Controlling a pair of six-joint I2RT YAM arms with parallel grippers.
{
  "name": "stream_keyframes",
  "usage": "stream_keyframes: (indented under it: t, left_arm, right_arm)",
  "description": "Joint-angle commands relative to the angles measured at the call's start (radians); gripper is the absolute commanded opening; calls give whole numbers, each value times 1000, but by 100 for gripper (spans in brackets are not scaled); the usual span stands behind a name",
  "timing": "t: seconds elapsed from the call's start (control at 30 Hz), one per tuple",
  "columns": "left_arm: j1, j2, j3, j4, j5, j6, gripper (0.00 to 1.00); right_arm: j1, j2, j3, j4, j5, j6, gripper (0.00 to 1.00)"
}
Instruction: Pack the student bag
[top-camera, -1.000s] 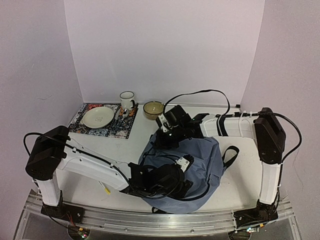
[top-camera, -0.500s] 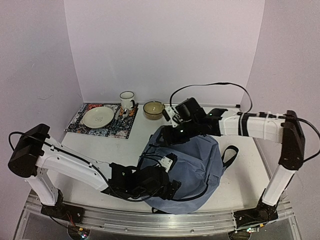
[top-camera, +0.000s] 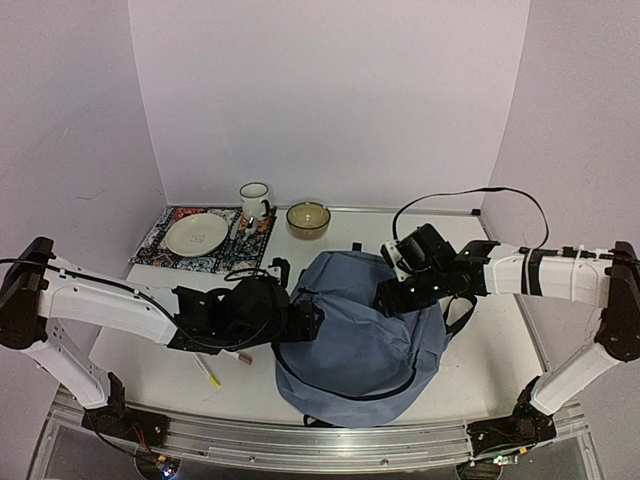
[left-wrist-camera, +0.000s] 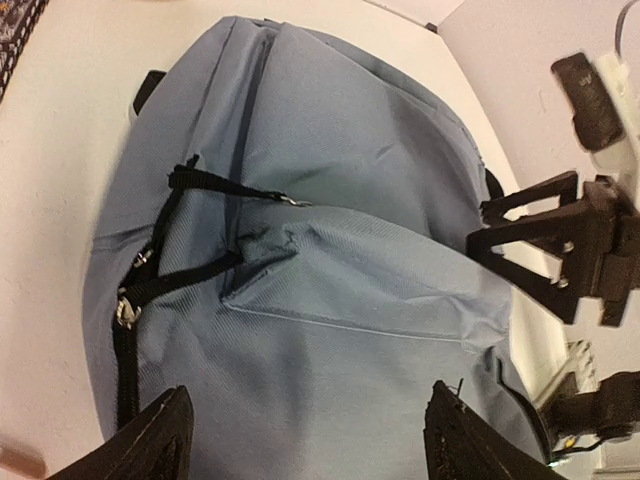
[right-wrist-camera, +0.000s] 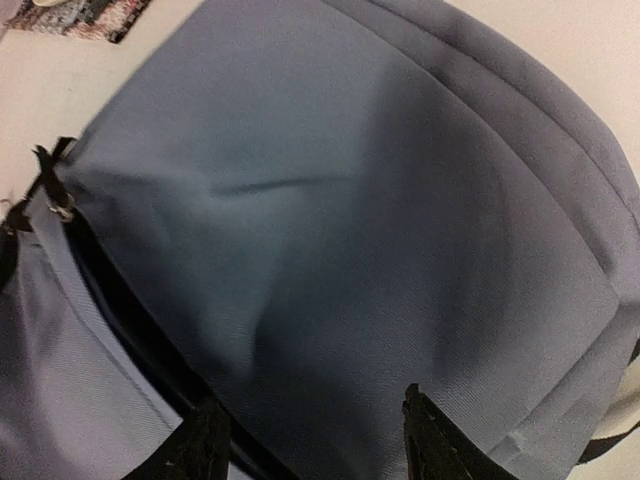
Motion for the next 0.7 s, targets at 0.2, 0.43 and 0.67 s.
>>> stream_keyframes:
  t: [0.2,0.43,0.67]
  left_arm:
    - [101,45,59,15,204,-220,86]
    - [121,125,113,54,252,-229,86]
    - [152,203,130,84,283,-239,80]
  right_arm:
    - [51,50,-36,-30,24,20,62]
    - [163,81,-29,-12,21,66,65]
    - [245,180,32,-8,50,100,68]
